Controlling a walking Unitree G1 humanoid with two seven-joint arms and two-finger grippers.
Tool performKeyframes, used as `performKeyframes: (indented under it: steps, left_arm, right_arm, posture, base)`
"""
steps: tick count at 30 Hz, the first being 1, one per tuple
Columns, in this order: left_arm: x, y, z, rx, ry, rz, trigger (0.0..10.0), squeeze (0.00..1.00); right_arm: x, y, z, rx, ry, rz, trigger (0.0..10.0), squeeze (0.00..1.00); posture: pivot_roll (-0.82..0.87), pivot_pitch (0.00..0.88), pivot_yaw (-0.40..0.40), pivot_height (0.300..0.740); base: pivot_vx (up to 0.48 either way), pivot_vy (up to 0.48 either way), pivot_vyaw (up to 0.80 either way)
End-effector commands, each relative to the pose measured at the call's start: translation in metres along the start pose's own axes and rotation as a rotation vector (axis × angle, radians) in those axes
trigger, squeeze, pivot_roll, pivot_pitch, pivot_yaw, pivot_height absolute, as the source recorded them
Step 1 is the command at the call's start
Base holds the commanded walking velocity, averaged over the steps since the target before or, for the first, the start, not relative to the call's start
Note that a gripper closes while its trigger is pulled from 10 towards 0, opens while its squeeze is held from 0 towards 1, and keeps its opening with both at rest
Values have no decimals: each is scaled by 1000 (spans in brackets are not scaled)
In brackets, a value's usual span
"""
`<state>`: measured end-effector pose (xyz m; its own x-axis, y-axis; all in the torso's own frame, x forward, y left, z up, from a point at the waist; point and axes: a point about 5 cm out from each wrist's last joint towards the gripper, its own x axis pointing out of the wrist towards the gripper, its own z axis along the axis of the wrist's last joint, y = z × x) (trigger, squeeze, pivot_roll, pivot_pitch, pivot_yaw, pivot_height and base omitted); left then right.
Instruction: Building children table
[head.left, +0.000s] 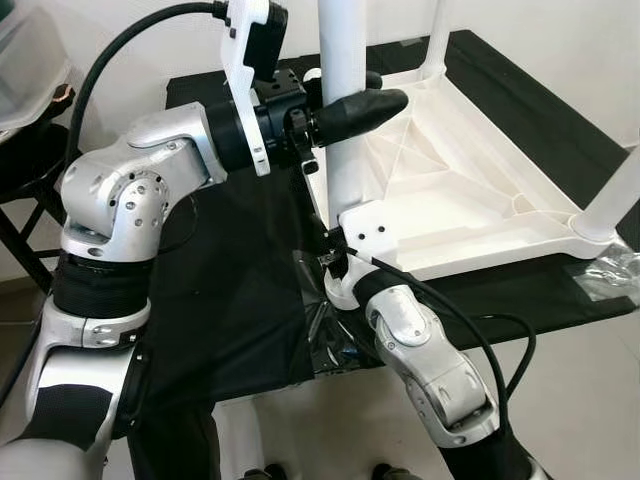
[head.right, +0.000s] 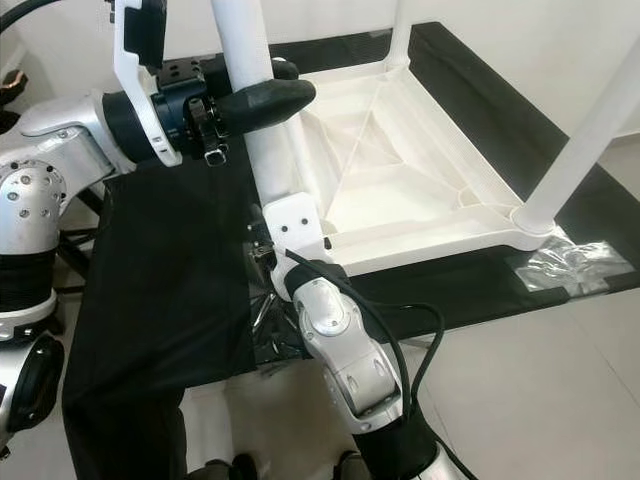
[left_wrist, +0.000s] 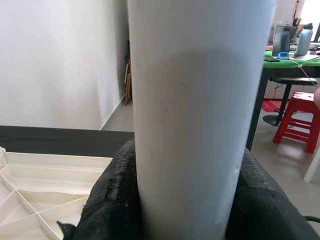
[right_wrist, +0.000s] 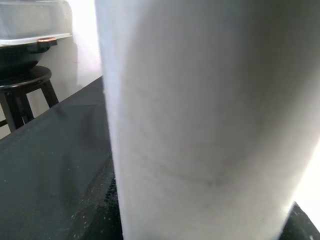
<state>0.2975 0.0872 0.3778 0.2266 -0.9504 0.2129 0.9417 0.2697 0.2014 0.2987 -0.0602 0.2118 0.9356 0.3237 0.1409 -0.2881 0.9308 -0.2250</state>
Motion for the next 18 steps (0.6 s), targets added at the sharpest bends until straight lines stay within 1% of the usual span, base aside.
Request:
performKeyframes:
  steps: [1, 2, 3, 4, 8, 9, 10, 11, 12, 13, 14, 15, 16, 17, 18]
  left_arm:
    - [4, -10, -4, -5, 41, -120, 0, 0]
    - [4, -10, -4, -5, 41, -120, 0, 0]
    - [5, -9, -6, -7, 49, -130, 0, 0]
    - [6, -9, -6, -7, 52, -133, 0, 0]
    - [6, -9, -7, -7, 53, -134, 0, 0]
    - [7, -9, -7, -6, 55, -143, 0, 0]
    - [7, -9, -7, -6, 55, -143, 0, 0]
    - [9, -12, -7, -3, 57, -159, 0, 0]
    - [12, -16, -6, 1, 60, -178, 0, 0]
    - [14, -18, -5, 3, 63, -191, 0, 0]
    - [16, -20, -5, 6, 65, -201, 0, 0]
    - [16, -20, -5, 6, 65, -201, 0, 0]
    - [17, -21, -4, 8, 66, -206, 0, 0]
    - [17, -21, -4, 8, 66, -206, 0, 0]
    - [17, -23, -3, 15, 69, -218, 0, 0]
  right_arm:
    - [2, -13, -31, -45, 147, -41, 10000, 1000]
    - [2, -13, -31, -45, 147, -41, 10000, 1000]
    - [6, -20, -25, -43, 114, -43, 10000, 1000]
    - [7, -23, -23, -40, 101, -42, 10000, 1000]
    - [8, -25, -22, -37, 94, -40, 10000, 1000]
    - [13, -30, -12, -21, 38, 26, 10000, 1000]
    - [13, -30, -12, -21, 38, 26, 10000, 1000]
    - [19, -35, 1, 6, -22, 169, 10000, 1000]
    - [23, -44, 14, 9, -62, 345, 10000, 1000]
    - [24, -50, 23, 7, -87, 462, 10000, 1000]
    - [24, -54, 29, -28, -89, 586, 10000, 847]
    - [24, -54, 29, -28, -89, 586, 10000, 847]
    - [24, -56, 31, -54, -85, 651, 10000, 847]
    - [24, -56, 31, -54, -85, 651, 10000, 847]
    - [22, -57, 34, -80, -82, 767, 10000, 0]
  posture:
    - [-36, 217, 67, 740]
    - [-36, 217, 67, 740]
    - [-36, 218, 67, 740]
    - [-36, 218, 67, 740]
    - [-36, 218, 67, 740]
    - [-31, 223, 74, 740]
    - [-31, 223, 74, 740]
    - [-31, 227, 76, 740]
    - [-31, 227, 76, 740]
    - [-31, 227, 76, 740]
    - [-32, 229, 79, 740]
    - [-32, 229, 79, 740]
    - [-31, 230, 80, 740]
    - [-31, 230, 80, 740]
    - [-30, 231, 83, 740]
  base:
    - [0, 0, 0]
    - [0, 0, 0]
    - [0, 0, 0]
    - [0, 0, 0]
    - [0, 0, 0]
    - [0, 0, 0]
    - [0, 0, 0]
    - [0, 0, 0]
    - [0, 0, 0]
    - [0, 0, 0]
    - [0, 0, 0]
    - [0, 0, 0]
    - [0, 0, 0]
    - [0, 0, 0]
    - [0, 0, 0]
